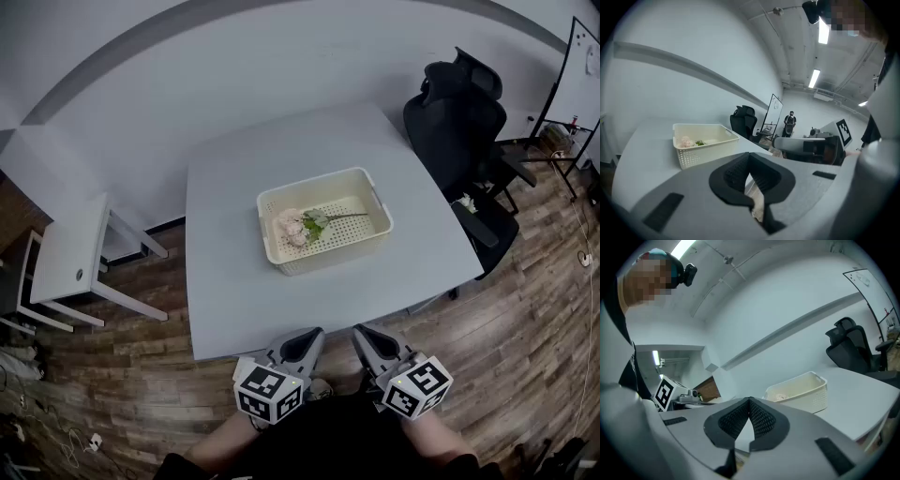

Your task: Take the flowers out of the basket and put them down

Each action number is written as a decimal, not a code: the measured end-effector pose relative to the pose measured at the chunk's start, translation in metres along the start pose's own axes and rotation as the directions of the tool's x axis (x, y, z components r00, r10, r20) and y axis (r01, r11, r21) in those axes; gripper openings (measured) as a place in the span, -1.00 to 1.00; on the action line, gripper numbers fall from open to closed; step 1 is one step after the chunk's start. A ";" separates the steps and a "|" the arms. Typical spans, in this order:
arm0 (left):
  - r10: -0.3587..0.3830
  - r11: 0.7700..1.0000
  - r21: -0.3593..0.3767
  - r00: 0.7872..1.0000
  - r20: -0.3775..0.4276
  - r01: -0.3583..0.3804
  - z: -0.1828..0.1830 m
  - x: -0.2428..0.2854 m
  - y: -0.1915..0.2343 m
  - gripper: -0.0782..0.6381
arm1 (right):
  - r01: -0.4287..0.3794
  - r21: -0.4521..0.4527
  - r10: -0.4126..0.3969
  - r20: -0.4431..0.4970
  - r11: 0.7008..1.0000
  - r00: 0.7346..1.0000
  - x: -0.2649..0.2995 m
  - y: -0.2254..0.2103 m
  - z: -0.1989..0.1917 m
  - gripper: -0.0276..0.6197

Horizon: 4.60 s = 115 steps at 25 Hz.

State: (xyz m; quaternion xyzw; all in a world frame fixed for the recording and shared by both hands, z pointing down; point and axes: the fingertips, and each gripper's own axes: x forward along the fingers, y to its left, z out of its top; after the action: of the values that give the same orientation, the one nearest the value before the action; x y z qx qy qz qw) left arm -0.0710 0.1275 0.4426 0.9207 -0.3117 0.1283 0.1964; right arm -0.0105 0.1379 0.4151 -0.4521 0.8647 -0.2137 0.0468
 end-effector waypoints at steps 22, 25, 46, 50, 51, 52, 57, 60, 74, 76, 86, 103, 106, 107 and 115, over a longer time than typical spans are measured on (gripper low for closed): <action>0.010 0.999 -0.048 1.000 -0.028 -0.012 -0.007 0.007 0.018 -0.76 | -0.006 0.014 0.007 -0.073 1.000 0.997 0.020 -0.014 -0.007 -0.84; 0.016 0.998 -0.062 0.999 -0.034 -0.019 -0.007 0.013 0.022 -0.76 | 0.001 -0.006 -0.002 -0.090 1.000 0.996 0.022 -0.021 -0.007 -0.84; 0.160 0.972 -0.173 0.987 -0.010 -0.159 0.013 0.079 0.057 -0.76 | -0.143 -0.167 0.103 -0.228 0.976 0.968 0.069 -0.094 0.027 -0.84; 0.193 0.965 -0.181 0.981 -0.004 -0.191 0.024 0.093 0.063 -0.76 | -0.175 -0.178 0.129 -0.243 0.968 0.961 0.082 -0.109 0.038 -0.84; 0.201 0.963 -0.182 0.980 -0.003 -0.199 0.026 0.097 0.064 -0.76 | -0.183 -0.182 0.135 -0.248 0.966 0.959 0.084 -0.114 0.040 -0.84; 0.210 0.961 -0.183 0.978 -0.003 -0.207 0.028 0.101 0.065 -0.76 | -0.191 -0.186 0.141 -0.252 0.964 0.957 0.087 -0.118 0.042 -0.84; 0.256 0.949 -0.187 0.967 -0.001 -0.252 0.035 0.116 0.070 -0.76 | -0.244 -0.186 0.188 -0.274 0.952 0.943 0.095 -0.134 0.047 -0.84; 0.288 0.940 -0.193 0.958 0.003 -0.282 0.041 0.126 0.069 -0.76 | -0.280 -0.190 0.219 -0.289 0.941 0.932 0.099 -0.143 0.051 -0.84; 0.421 0.886 -0.221 0.907 0.014 -0.407 0.054 0.146 0.052 -0.76 | -0.436 -0.210 0.347 -0.355 0.875 0.868 0.109 -0.167 0.066 -0.84; 0.425 0.884 -0.222 0.905 0.013 -0.412 0.054 0.147 0.053 -0.76 | -0.442 -0.221 0.347 -0.363 0.869 0.865 0.111 -0.167 0.066 -0.84; 0.340 0.922 -0.198 0.940 0.010 -0.331 0.063 0.161 0.068 -0.76 | -0.383 -0.266 0.271 -0.376 0.884 0.886 0.136 -0.175 0.071 -0.84; 0.138 0.982 -0.129 0.990 -0.033 -0.142 0.079 0.167 0.133 -0.76 | -0.231 -0.397 0.034 -0.444 0.888 0.896 0.204 -0.185 0.054 -0.84; 0.111 0.985 -0.130 0.993 -0.045 -0.117 0.077 0.170 0.142 -0.76 | -0.236 -0.433 -0.007 -0.488 0.870 0.873 0.216 -0.193 0.048 -0.83; 0.102 0.985 -0.133 0.994 -0.049 -0.108 0.077 0.172 0.145 -0.76 | -0.245 -0.447 -0.020 -0.510 0.861 0.860 0.219 -0.196 0.045 -0.83; 0.034 0.987 -0.152 0.998 -0.060 -0.043 0.075 0.173 0.164 -0.76 | -0.391 -0.545 -0.142 -0.698 0.742 0.702 0.254 -0.221 0.012 -0.80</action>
State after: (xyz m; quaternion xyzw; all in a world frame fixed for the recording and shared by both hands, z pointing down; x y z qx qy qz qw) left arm -0.0313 -0.1151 0.4842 0.8927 -0.3328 0.1341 0.2727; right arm 0.0124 -0.1800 0.5236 -0.2580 0.8633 -0.0458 -0.4314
